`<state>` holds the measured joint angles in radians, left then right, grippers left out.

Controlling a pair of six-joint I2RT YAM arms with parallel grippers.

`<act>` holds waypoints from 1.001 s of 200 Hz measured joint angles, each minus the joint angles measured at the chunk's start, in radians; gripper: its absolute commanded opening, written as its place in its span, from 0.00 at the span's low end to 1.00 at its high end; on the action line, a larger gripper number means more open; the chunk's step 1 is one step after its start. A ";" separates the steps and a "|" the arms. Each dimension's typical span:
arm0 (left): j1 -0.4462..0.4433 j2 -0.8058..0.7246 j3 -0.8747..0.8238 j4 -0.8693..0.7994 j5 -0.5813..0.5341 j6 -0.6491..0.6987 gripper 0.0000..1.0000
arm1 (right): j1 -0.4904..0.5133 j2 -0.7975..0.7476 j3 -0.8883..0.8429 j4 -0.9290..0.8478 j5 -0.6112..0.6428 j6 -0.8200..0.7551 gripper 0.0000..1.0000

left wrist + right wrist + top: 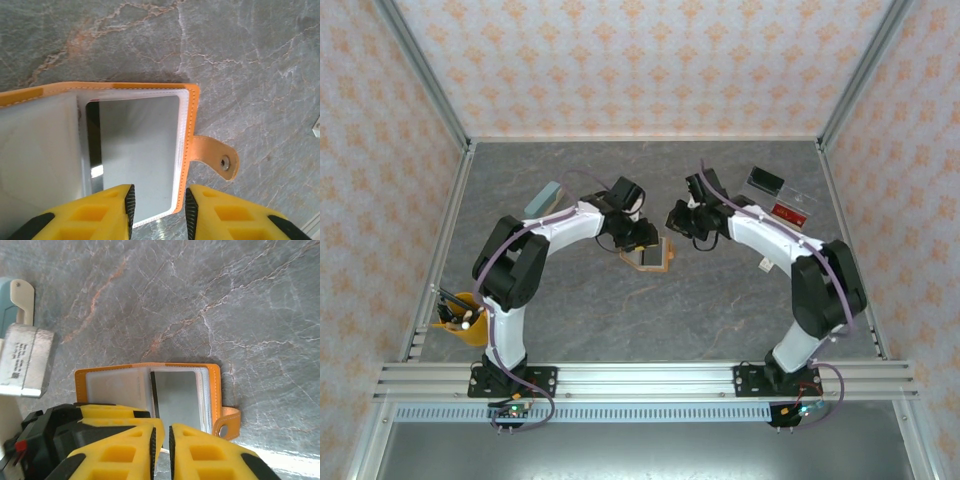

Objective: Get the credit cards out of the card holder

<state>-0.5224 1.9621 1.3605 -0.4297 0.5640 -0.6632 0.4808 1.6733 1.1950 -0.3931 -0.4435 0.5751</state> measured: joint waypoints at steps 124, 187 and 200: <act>0.074 -0.005 -0.060 0.024 -0.020 -0.029 0.24 | 0.042 0.253 0.118 -0.107 -0.054 -0.011 0.16; 0.093 0.003 -0.075 0.044 0.007 -0.043 0.24 | 0.042 0.305 0.149 -0.145 -0.046 -0.034 0.16; 0.093 0.002 -0.075 0.045 0.008 -0.043 0.24 | 0.042 0.309 0.161 -0.156 -0.038 -0.040 0.16</act>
<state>-0.4294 1.9644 1.2858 -0.3847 0.5720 -0.7067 0.5232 1.9827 1.3556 -0.5488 -0.4816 0.5346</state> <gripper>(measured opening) 0.237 0.157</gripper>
